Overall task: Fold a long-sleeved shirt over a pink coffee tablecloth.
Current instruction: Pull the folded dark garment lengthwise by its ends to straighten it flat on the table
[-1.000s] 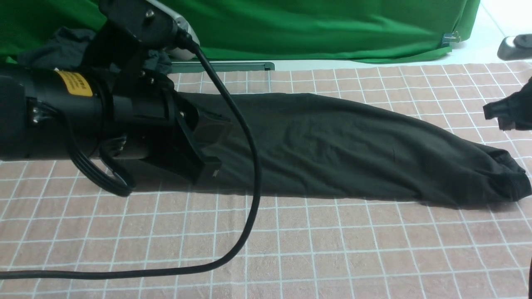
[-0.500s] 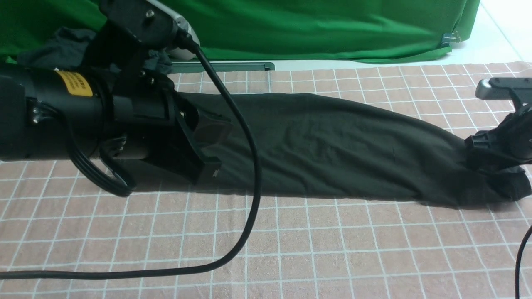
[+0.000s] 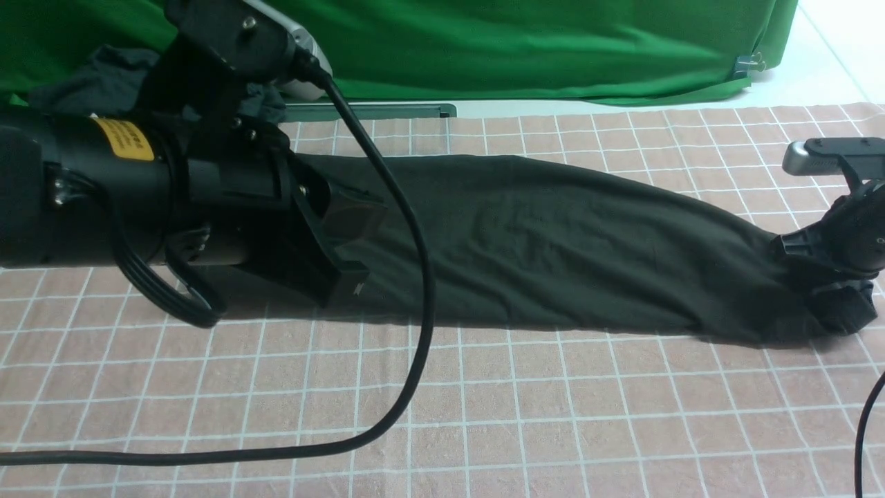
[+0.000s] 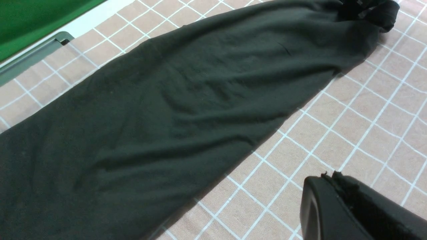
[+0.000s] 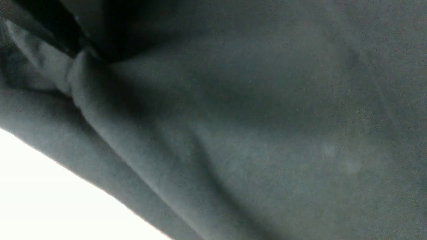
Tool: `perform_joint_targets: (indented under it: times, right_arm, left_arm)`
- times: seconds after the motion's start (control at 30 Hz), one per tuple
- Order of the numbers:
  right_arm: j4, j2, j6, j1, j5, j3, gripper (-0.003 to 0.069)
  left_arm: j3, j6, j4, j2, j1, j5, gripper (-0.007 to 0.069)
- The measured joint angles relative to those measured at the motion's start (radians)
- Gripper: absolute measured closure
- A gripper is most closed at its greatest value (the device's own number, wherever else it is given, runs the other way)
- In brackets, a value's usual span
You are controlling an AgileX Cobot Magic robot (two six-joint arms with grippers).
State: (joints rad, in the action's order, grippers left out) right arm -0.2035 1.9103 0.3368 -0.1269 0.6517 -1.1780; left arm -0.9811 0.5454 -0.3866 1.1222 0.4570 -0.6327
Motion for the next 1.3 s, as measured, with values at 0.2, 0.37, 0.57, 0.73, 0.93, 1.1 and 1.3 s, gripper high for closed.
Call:
perform_joint_targets:
  times: [0.2, 0.37, 0.57, 0.73, 0.93, 1.1, 1.3]
  right_arm:
    - [0.000, -0.088, 0.008, 0.000, -0.022, 0.000, 0.0620]
    - [0.000, -0.139, 0.008, 0.000, -0.091, 0.000, 0.0620]
    - [0.020, -0.125, 0.011, 0.000, -0.145, 0.000, 0.0617]
    - [0.044, -0.097, 0.007, 0.000, -0.172, 0.000, 0.0497]
    - [0.097, -0.096, -0.155, -0.009, -0.170, 0.000, 0.0161]
    - [0.101, -0.086, -0.252, -0.037, -0.062, 0.000, 0.0128]
    - [0.101, -0.007, -0.308, -0.079, -0.023, 0.000, 0.0123]
  left_arm:
    - [0.000, 0.000, 0.000, 0.000, 0.000, -0.007, 0.0609]
    - [0.000, 0.000, 0.000, 0.000, 0.000, -0.007, 0.0609]
    - [0.000, 0.000, 0.000, 0.000, 0.000, -0.007, 0.0609]
    - [0.000, 0.000, 0.000, 0.000, 0.000, -0.007, 0.0609]
    - [0.000, 0.000, 0.000, 0.000, 0.000, -0.012, 0.0609]
    - [0.000, 0.000, 0.000, 0.000, 0.000, -0.017, 0.0609]
    - [0.000, 0.000, 0.000, 0.000, 0.000, -0.022, 0.0609]
